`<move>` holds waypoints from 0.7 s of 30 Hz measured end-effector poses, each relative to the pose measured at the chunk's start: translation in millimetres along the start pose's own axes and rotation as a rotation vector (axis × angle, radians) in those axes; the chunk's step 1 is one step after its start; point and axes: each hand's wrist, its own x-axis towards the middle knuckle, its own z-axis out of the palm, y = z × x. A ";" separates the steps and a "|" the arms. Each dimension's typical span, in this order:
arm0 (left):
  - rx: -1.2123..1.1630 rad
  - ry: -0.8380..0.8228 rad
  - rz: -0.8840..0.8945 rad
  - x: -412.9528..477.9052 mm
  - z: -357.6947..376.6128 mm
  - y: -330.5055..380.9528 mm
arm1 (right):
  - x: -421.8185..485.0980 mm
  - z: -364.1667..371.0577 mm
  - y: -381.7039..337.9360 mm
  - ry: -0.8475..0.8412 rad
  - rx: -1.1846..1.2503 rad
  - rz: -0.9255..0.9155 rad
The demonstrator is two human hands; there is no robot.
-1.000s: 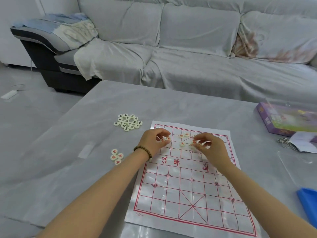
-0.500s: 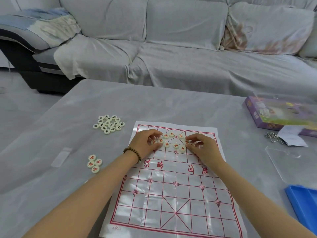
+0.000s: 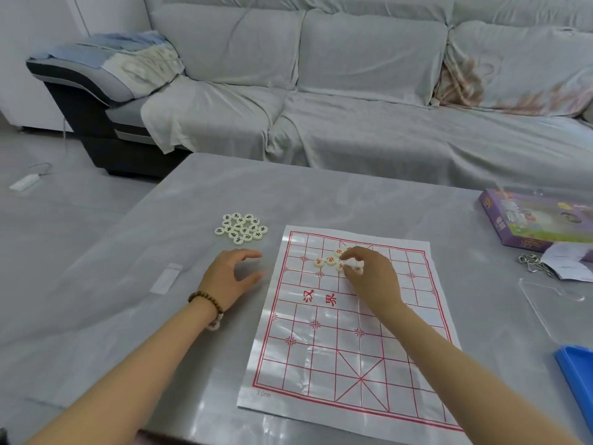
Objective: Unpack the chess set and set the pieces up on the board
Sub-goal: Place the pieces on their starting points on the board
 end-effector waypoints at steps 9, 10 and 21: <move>0.089 -0.066 0.039 -25.7 -32.7 -54.4 | -34.7 68.7 -78.2 -0.292 0.166 -0.233; 0.087 -0.083 0.047 -27.8 -34.3 -56.6 | -37.3 76.0 -84.3 -0.332 0.133 -0.278; 0.042 -0.090 0.066 -51.6 -52.6 -63.1 | -42.1 104.9 -112.4 -0.376 0.093 -0.404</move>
